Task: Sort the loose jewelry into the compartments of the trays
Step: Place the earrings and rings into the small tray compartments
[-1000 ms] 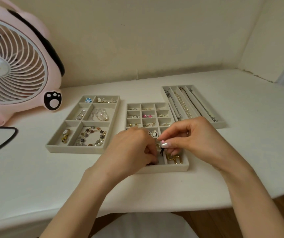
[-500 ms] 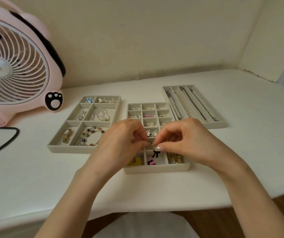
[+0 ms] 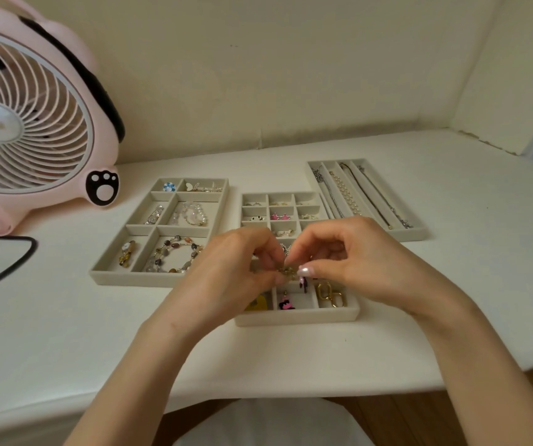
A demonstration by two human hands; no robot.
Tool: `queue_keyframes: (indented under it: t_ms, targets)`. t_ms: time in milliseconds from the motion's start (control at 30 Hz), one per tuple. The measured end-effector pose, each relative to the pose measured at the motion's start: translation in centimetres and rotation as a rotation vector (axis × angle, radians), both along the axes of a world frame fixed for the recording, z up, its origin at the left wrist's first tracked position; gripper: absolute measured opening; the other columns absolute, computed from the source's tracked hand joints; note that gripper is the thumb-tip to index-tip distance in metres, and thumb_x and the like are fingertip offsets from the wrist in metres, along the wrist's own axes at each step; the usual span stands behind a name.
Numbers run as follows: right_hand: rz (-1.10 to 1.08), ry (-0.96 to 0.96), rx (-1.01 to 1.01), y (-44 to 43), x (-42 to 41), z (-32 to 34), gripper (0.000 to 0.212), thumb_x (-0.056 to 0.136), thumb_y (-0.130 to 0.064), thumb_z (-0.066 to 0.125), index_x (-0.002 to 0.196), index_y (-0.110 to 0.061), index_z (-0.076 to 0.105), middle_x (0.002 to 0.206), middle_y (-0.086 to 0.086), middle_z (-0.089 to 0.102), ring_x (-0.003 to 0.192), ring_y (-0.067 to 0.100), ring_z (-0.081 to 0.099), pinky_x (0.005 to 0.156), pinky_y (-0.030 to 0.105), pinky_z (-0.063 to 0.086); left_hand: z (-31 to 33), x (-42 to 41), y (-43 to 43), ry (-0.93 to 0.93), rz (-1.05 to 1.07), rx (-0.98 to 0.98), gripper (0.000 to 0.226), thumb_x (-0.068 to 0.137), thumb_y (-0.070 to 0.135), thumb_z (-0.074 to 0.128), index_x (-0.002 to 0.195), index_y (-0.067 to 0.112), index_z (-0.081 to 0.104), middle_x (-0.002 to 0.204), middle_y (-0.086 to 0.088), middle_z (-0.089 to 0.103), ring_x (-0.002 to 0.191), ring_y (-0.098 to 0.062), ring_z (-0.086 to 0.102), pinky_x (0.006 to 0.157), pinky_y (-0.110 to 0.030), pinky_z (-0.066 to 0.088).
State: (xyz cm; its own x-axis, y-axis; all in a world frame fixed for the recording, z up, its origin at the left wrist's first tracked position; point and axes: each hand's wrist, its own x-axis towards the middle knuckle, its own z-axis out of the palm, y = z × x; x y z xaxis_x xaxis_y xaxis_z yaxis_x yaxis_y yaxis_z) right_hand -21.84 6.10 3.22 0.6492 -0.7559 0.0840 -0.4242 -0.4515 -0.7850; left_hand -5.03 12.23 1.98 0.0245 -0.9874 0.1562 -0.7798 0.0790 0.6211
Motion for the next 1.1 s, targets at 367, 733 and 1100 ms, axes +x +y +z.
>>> queue_keyframes:
  t_ms: [367, 733, 1100]
  targets:
    - [0.039, -0.236, 0.061, 0.0, -0.4, -0.1, 0.02, 0.076, -0.001, 0.072, 0.081, -0.019, 0.076, 0.081, -0.005, 0.072, 0.081, 0.009, 0.068, 0.075, 0.021, 0.054, 0.0, -0.9, -0.2, 0.504, -0.006, 0.09, 0.027, 0.075, 0.013, 0.074, 0.097, 0.018, 0.059, 0.071, 0.0, 0.069, 0.08, -0.028, 0.065, 0.081, -0.05, 0.053]
    - [0.022, -0.131, 0.023, -0.1, -0.3, -0.6, 0.02, 0.07, 0.001, 0.078, 0.073, -0.018, 0.074, 0.075, -0.004, 0.071, 0.072, 0.008, 0.068, 0.068, 0.021, 0.053, -0.4, -0.8, 0.2, 0.294, 0.017, 0.005, 0.02, 0.074, 0.017, 0.076, 0.085, 0.024, 0.061, 0.068, 0.01, 0.071, 0.06, -0.007, 0.051, 0.056, -0.013, 0.04]
    - [0.078, -0.08, -0.037, 0.3, -0.1, -0.7, 0.028, 0.077, 0.004, 0.068, 0.084, -0.023, 0.069, 0.077, -0.008, 0.065, 0.065, 0.005, 0.056, 0.064, 0.021, 0.049, -0.8, -0.4, 0.7, 0.223, 0.011, -0.021, 0.015, 0.083, 0.016, 0.067, 0.087, 0.024, 0.055, 0.074, 0.013, 0.071, 0.073, -0.013, 0.059, 0.06, -0.013, 0.041]
